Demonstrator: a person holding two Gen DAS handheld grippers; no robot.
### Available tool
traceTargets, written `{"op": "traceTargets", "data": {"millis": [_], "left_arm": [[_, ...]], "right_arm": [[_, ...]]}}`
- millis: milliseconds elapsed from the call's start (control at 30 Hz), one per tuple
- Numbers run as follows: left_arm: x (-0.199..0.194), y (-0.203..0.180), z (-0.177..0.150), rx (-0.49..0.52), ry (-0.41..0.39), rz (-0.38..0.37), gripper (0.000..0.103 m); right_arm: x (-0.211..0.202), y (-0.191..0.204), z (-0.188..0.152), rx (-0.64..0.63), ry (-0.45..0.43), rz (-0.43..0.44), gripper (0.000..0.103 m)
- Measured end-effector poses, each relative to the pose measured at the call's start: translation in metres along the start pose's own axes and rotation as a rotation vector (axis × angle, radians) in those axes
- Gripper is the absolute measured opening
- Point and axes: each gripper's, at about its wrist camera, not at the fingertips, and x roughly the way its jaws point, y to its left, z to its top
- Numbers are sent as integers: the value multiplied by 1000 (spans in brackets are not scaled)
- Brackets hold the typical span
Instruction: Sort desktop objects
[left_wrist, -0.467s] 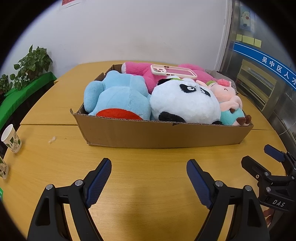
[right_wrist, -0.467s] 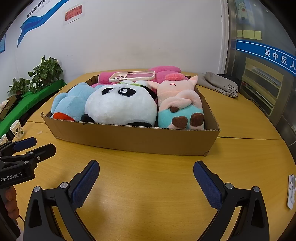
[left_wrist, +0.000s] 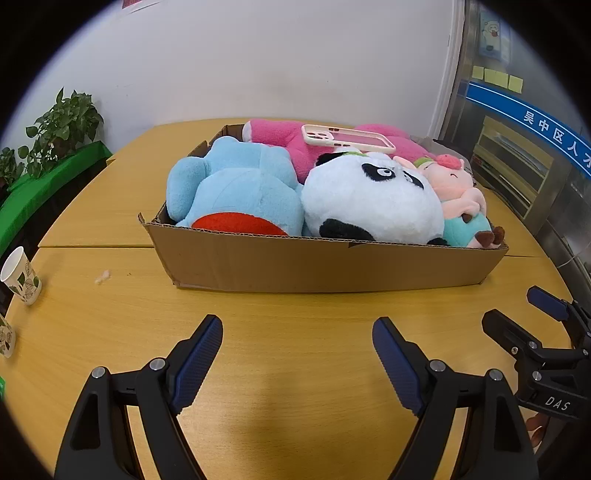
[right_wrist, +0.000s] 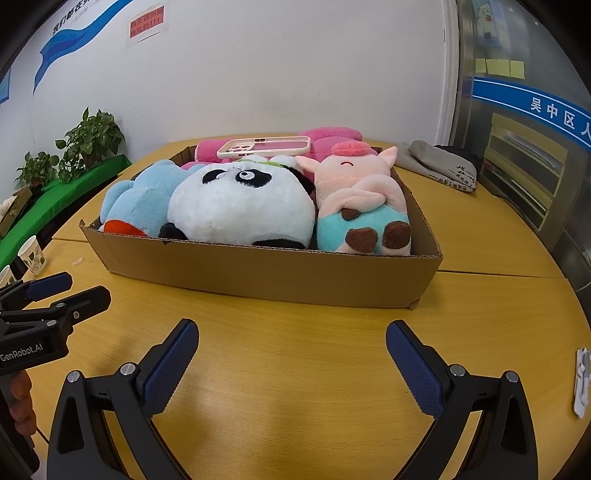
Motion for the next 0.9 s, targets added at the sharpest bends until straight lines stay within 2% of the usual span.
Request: {"op": "traceTargets", "data": {"millis": [233, 400, 600, 733, 900], "left_arm": [[4, 9, 4, -9, 14, -28, 83], [10, 16, 5, -18, 22, -15, 83], [15, 29, 7, -1, 27, -16, 83], [21, 58, 2, 71, 22, 18, 83], [42, 121, -17, 170, 70, 53, 83]], "right_arm": [[4, -4, 6, 12, 5, 33, 103], [9, -5, 8, 3, 11, 37, 103], [8, -13, 11, -4, -28, 48, 103], [10, -50, 9, -14, -46, 82, 103], [27, -143, -12, -80, 7, 191, 103]]}}
